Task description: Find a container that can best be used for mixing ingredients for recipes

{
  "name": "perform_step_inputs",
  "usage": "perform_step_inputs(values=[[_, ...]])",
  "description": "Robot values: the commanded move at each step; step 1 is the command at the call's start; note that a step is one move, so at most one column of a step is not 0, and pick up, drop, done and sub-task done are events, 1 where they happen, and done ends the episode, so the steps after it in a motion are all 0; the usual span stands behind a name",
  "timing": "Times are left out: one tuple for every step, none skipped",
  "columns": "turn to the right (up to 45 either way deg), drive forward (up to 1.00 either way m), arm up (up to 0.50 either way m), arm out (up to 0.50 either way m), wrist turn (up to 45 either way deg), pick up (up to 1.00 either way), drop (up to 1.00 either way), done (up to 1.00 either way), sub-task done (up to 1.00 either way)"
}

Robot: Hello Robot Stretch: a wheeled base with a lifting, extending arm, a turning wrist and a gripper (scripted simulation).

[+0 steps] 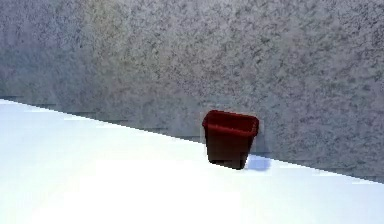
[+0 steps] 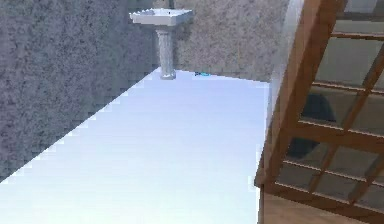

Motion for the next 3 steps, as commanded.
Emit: perform_step_inputs(values=[[-24.0,0.00,0.00,0.00,0.0,0.00,0.00,0.00,0.00],[0.0,0.40,0.00,0.00,0.0,0.00,0.00,0.00,0.00],[0.0,0.10,0.00,0.00,0.0,0.00,0.00,0.00,0.00]])
